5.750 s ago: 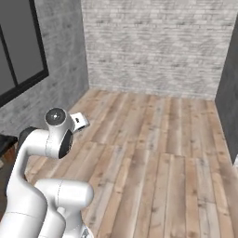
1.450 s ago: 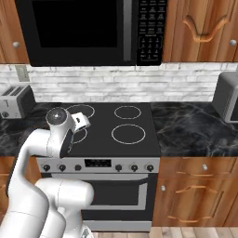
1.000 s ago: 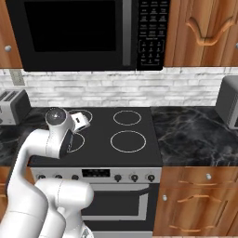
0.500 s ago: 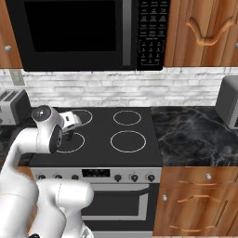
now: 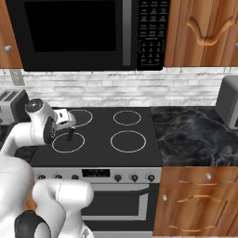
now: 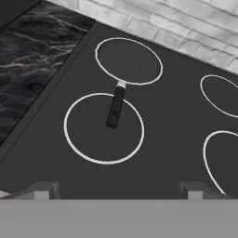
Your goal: Move the pot and pan from the stove into the sink.
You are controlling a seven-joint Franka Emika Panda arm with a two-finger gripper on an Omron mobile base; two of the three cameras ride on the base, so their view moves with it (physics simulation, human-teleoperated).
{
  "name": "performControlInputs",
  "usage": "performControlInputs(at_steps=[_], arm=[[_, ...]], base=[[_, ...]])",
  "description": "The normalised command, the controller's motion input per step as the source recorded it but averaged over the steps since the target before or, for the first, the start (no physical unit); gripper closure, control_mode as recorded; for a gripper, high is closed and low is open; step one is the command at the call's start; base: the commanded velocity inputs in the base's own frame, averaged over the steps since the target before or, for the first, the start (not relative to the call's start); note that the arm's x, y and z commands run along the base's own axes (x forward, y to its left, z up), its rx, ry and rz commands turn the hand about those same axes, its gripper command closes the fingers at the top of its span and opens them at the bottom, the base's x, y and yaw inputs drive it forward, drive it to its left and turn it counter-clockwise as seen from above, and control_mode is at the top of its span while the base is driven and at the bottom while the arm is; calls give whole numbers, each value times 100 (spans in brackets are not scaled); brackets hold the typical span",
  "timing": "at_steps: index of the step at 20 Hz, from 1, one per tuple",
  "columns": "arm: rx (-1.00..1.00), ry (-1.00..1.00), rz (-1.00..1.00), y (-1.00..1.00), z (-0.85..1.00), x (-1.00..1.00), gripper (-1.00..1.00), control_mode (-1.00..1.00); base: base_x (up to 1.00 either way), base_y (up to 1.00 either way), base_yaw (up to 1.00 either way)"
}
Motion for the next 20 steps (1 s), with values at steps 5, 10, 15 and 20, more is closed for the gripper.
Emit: performControlInputs(at_steps=[5, 10, 15, 20], arm=[[2, 9, -2, 4, -11, 16, -100, -100], [0, 0, -4, 5, -19, 12, -100, -100], [5, -1, -3, 1, -34, 10, -100, -100], [16, -6, -1, 0, -32, 3, -100, -100]], base=[[0, 0, 0], [0, 0, 0], [0, 0, 0], [0, 0, 0]])
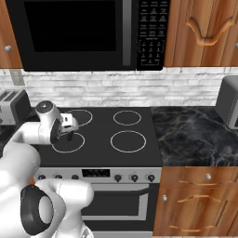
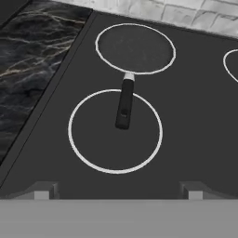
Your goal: Move the pot and pan from the stove into the sink.
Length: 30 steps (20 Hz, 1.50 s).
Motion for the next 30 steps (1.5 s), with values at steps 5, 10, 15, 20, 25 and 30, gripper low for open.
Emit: performControlInputs(at_steps=[5, 10, 15, 20, 25, 30], arm=[[19, -18, 0, -6, -24, -14, -100, -100], [1, -5, -1, 1, -1, 20, -100, -100], [0, 2, -2, 5, -6, 51, -100, -100], [0, 6, -1, 7, -8, 49, -100, -100], [0, 6, -1, 13, -7, 29, -100, -100], [0, 2, 0, 12, -2, 5, -100, -100]], base=[[0, 0, 0], [0, 0, 0], [0, 0, 0], [0, 0, 0], [0, 0, 0], [0, 0, 0]])
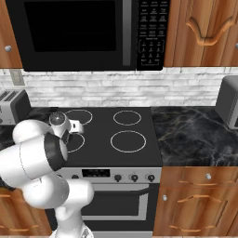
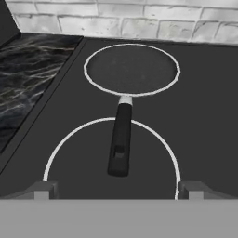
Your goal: Move the pot and pan from the stove into the sink.
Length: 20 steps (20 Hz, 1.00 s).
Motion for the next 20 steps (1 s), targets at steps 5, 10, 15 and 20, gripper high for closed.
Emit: performControlInputs(at_steps=[5, 10, 15, 20], arm=[[-1, 4, 0, 31, -15, 6, -100, -100], [-1, 1, 0, 11, -4, 2, -100, -100], [0, 0, 0, 0, -1, 1, -100, -100], [1, 0, 0, -9, -2, 14, -100, -100]], base=[[0, 0, 0], [0, 0, 0], [0, 0, 0], [0, 0, 0]])
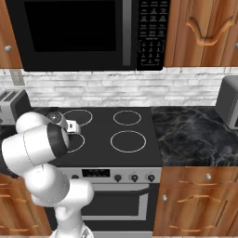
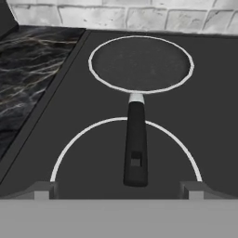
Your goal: Move the pot and pan from the stove into the sink.
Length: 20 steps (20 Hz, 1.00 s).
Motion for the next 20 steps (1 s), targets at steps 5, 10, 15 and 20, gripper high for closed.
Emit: performControlInputs(at_steps=[5, 10, 15, 20], arm=[[0, 0, 0, -5, -6, 5, -100, -100], [-1, 1, 0, 0, -16, 3, -100, -100], [-2, 1, 0, 0, -35, 4, -100, -100], [0, 0, 0, 0, -30, 7, -100, -100]], base=[[0, 0, 0], [0, 0, 0], [0, 0, 0], [0, 0, 0]])
